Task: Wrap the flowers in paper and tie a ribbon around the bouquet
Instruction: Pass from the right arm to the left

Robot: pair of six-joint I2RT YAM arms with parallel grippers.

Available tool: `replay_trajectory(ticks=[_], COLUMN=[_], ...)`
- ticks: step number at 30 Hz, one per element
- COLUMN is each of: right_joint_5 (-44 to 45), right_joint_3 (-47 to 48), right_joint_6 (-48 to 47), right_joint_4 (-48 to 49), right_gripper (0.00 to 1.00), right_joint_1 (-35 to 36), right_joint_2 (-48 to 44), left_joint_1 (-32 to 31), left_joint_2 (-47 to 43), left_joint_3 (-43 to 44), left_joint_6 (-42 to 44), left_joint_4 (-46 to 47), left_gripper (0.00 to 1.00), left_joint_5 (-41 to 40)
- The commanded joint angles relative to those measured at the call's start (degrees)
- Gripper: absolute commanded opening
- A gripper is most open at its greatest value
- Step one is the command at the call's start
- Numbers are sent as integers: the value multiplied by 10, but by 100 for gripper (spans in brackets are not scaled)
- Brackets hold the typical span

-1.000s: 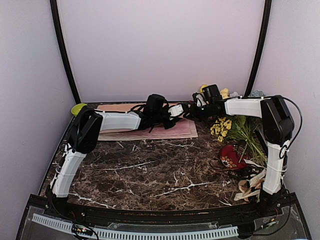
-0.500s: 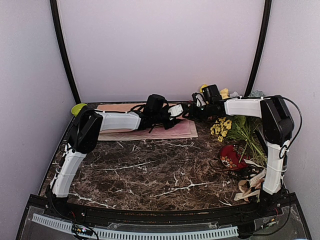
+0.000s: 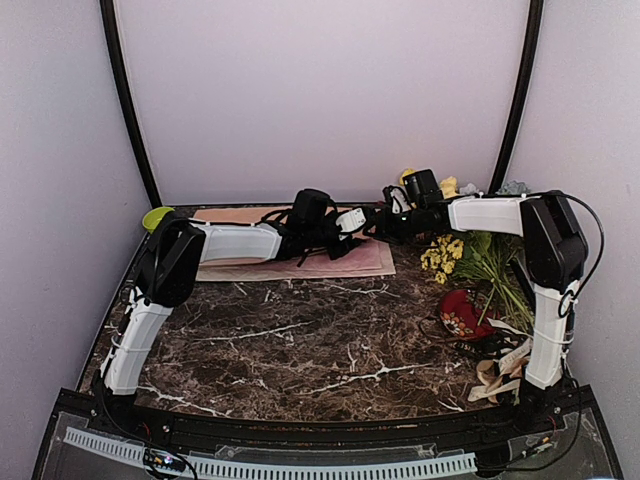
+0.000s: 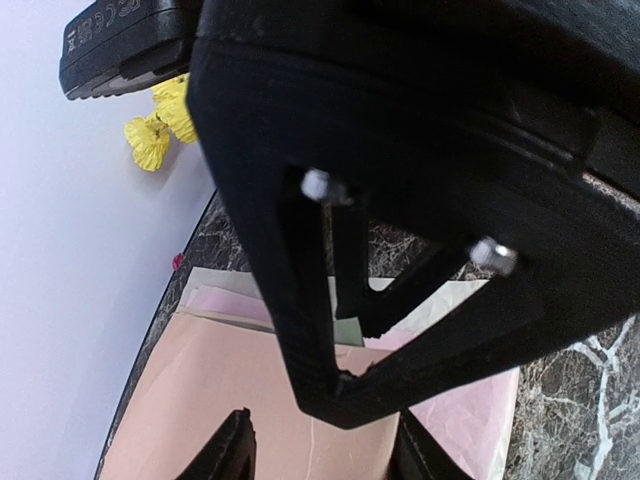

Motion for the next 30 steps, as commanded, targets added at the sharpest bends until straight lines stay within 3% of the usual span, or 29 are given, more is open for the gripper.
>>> replay_trajectory(ticks=[1, 7, 18, 25, 30], right_joint_5=[5, 22, 30, 23, 27], right_joint_3=[3, -1, -18, -20, -25], right_joint_6=[-5, -12, -9, -9, -10], right_joint_4=[9, -1, -3, -6, -5], right_gripper=[37, 43, 45, 43, 43], right_joint_1=[4, 3, -14, -20, -20], right_joint_2=[6, 3, -9, -3, -8], left_joint_1=[2, 3, 3, 4, 3], left_joint_2=[-8, -8, -2, 8, 20], left_joint_3=[-5, -5, 2, -3, -16], left_joint_6=[-10, -14, -19, 10, 37], left_joint_4=[8, 11, 15, 4, 21], left_gripper=[45, 52, 51, 46, 40], left_joint_5=[-2, -13, -39, -53, -109])
